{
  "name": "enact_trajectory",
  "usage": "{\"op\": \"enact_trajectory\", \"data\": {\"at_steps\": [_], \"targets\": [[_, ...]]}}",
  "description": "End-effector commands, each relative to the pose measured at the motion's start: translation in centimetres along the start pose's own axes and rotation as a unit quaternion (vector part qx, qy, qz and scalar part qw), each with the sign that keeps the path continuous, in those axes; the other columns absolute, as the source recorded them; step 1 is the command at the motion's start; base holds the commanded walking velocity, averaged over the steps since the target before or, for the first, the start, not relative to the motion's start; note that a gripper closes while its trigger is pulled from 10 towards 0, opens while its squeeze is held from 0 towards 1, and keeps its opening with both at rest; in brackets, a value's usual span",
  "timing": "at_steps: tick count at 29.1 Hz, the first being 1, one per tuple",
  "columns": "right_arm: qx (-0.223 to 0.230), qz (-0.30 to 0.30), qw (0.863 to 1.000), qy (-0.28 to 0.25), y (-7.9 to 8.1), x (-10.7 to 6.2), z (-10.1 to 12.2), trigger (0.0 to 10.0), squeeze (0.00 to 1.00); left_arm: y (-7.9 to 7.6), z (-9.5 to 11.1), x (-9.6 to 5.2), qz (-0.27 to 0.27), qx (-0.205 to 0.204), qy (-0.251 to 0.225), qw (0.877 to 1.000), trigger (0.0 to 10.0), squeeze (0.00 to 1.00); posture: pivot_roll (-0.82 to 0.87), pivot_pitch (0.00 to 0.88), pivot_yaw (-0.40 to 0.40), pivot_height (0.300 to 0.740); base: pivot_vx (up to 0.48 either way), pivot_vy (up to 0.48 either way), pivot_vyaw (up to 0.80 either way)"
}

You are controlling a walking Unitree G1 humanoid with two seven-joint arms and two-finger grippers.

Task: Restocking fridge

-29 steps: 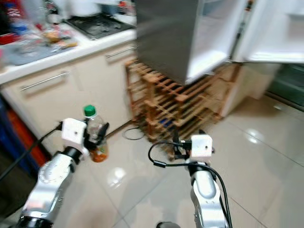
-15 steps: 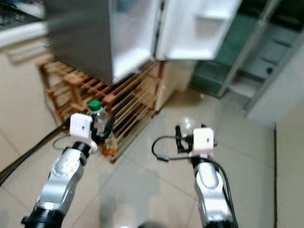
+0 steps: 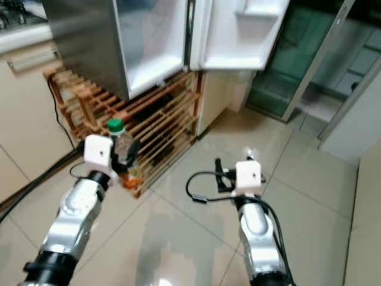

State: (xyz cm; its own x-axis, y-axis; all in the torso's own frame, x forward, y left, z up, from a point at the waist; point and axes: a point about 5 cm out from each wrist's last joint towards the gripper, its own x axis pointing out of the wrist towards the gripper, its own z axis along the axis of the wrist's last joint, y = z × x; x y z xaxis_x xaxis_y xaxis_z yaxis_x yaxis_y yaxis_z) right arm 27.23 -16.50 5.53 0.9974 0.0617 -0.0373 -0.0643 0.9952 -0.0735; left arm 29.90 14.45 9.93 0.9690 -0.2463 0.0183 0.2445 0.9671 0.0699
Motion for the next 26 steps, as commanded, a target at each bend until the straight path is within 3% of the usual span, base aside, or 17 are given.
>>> {"op": "enact_trajectory", "data": {"at_steps": [1,8,19,24,26], "targets": [[0.002,-0.009,1.0,-0.01,-0.4,0.2,0.3,10.0,0.0,-0.3,0.5,0.2,-0.01,0.0,-0.017,1.0,10.0,0.0,-0.09,0.0,-0.005,0.74,0.48,0.0,0.0],[0.001,-0.004,1.0,-0.014,-0.1,0.4,0.3,10.0,0.0,-1.0,0.9,0.5,-0.036,0.007,-0.035,0.999,10.0,0.0,-0.08,0.0,-0.003,0.74,0.48,0.0,0.0],[0.008,-0.015,0.999,-0.03,0.2,1.7,1.2,10.0,0.0,-0.7,1.2,0.9,-0.048,0.019,-0.042,0.998,10.0,0.0,-0.08,0.0,0.007,0.74,0.48,0.0,0.0],[0.014,-0.018,0.999,-0.027,-0.1,1.4,1.0,10.0,0.0,0.2,0.3,0.6,-0.015,-0.03,-0.022,0.999,10.0,0.0,-0.08,0.0,0.006,0.74,0.48,0.0,0.0],[0.027,-0.029,0.999,-0.016,-0.9,0.4,0.3,10.0,0.0,1.7,-0.9,-0.6,0.025,-0.073,0.002,0.997,10.0,0.0,-0.09,0.0,0.007,0.74,0.48,0.0,0.0]]}}
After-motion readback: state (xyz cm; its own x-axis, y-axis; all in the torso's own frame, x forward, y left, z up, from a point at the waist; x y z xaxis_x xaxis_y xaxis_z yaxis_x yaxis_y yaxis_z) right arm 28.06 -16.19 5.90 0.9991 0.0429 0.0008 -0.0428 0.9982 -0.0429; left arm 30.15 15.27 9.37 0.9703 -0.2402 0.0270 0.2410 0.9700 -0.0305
